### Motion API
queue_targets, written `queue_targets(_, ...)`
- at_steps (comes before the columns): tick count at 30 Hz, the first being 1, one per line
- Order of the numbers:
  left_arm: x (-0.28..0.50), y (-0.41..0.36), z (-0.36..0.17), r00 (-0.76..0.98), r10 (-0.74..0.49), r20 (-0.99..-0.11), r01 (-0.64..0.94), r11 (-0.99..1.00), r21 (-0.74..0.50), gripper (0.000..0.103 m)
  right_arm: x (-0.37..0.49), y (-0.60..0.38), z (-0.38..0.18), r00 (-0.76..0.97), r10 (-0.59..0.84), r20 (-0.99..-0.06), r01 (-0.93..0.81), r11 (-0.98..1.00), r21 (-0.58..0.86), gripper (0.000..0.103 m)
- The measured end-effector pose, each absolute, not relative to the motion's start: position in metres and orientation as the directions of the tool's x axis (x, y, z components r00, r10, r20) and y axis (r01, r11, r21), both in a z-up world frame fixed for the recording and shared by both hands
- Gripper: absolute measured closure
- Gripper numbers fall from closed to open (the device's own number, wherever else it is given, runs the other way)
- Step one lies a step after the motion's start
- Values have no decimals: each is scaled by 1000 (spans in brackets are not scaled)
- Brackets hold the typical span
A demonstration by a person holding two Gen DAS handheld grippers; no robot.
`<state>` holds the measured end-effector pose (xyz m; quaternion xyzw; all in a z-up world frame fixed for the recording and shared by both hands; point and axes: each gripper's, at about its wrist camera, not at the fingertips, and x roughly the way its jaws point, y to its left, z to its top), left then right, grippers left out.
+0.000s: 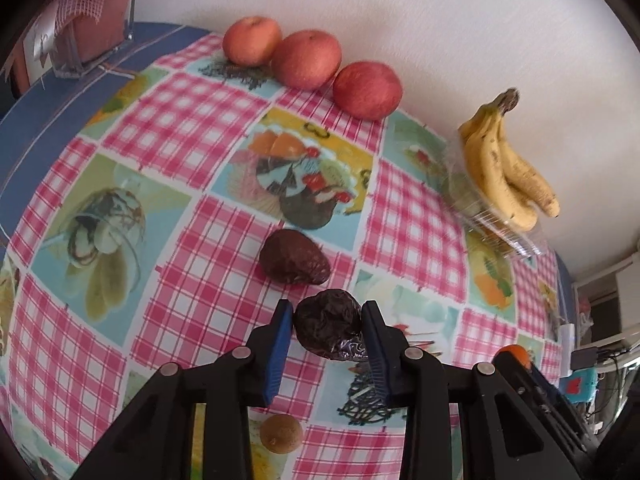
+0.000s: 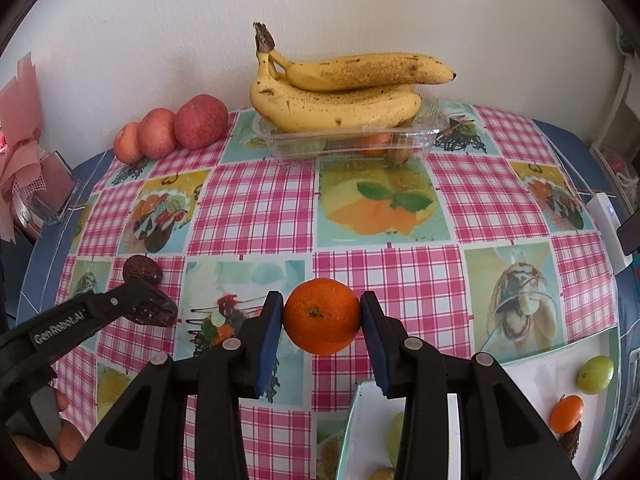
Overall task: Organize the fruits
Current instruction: 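Lift and carry the orange toward the tray with the right tool while the left tool carries the date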
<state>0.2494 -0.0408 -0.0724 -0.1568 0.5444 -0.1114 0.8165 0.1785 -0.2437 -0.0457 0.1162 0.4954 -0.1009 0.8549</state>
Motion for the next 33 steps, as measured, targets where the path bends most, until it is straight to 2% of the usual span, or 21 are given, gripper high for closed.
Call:
queue_targets(15,221,-45,-5,442,-382,-812,91,919,-384,65,140,-258,19,559,-106,-822,316,944,93,62)
queue_targets(33,160,-45,28,443,-399,-803,100,912,-398,65,76,-277,49,560,-98,-823,370,918,142,62)
